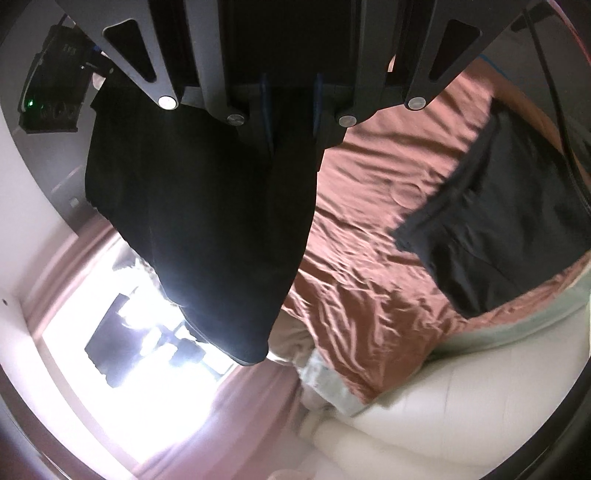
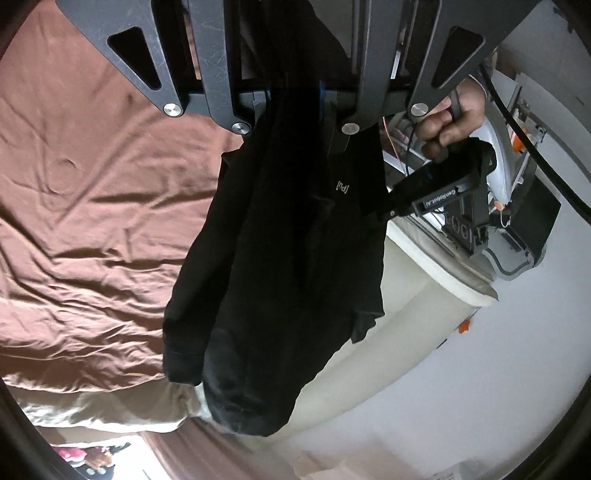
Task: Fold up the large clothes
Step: 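Close both tools on the folded black shirt edge and lift it, then carry the held shirt with both tools toward the headboard and lower it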
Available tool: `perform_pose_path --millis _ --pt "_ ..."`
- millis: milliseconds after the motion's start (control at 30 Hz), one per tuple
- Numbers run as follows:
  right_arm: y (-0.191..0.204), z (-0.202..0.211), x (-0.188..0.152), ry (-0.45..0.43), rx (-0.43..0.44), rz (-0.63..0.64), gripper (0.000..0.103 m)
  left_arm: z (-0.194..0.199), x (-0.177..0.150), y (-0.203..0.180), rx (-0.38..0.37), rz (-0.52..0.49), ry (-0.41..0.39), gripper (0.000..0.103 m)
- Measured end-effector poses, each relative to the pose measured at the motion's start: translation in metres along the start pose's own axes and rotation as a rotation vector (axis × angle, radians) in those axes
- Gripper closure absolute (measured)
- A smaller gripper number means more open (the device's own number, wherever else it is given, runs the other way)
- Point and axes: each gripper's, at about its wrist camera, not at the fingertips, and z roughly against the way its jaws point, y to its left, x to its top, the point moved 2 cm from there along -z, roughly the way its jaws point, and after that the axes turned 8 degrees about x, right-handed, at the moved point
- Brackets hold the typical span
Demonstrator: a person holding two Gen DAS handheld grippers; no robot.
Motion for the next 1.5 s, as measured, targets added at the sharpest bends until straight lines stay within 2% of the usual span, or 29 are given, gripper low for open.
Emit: perform_pose_path --millis 133,200,467,800,1033,1167,1233,1333,1400,1500 --pt "0.001 -0.041 0.02 0.03 0.048 0.002 0.09 0.004 0.032 0.023 0.077 0.018 -0.02 0.086" --pt "0.004 -0.066 0.031 0.037 0.085 -0.003 0.09 0.012 0.051 0.033 0.133 0.018 -0.057 0.086" --pt "0.023 -0.157 0.065 0.04 0.24 -0.04 0.09 0.031 0.116 0.083 0.262 0.055 -0.1 0.087" --pt "0.036 -0.272 0.07 0.17 0.425 -0.156 0.09 0.023 0.171 0.141 0.513 0.022 -0.09 0.089" --pt "0.037 -0.306 0.065 0.222 0.499 -0.236 0.09 -0.005 0.192 0.177 0.592 0.028 -0.052 0.089" --pt "0.017 -0.318 0.053 0.228 0.491 -0.285 0.089 -0.04 0.193 0.195 0.592 0.031 0.004 0.089" --pt "0.008 -0.325 0.052 0.229 0.467 -0.26 0.087 -0.058 0.191 0.209 0.588 0.059 0.026 0.089" --pt "0.0 -0.335 0.048 0.256 0.38 -0.236 0.085 -0.077 0.187 0.224 0.59 0.077 0.045 0.081" --pt "-0.007 -0.34 0.047 0.276 0.345 -0.231 0.085 -0.076 0.181 0.227 0.603 0.095 0.031 0.079" --pt "-0.019 -0.348 0.047 0.297 0.308 -0.243 0.084 -0.069 0.166 0.226 0.587 0.114 0.016 0.066"
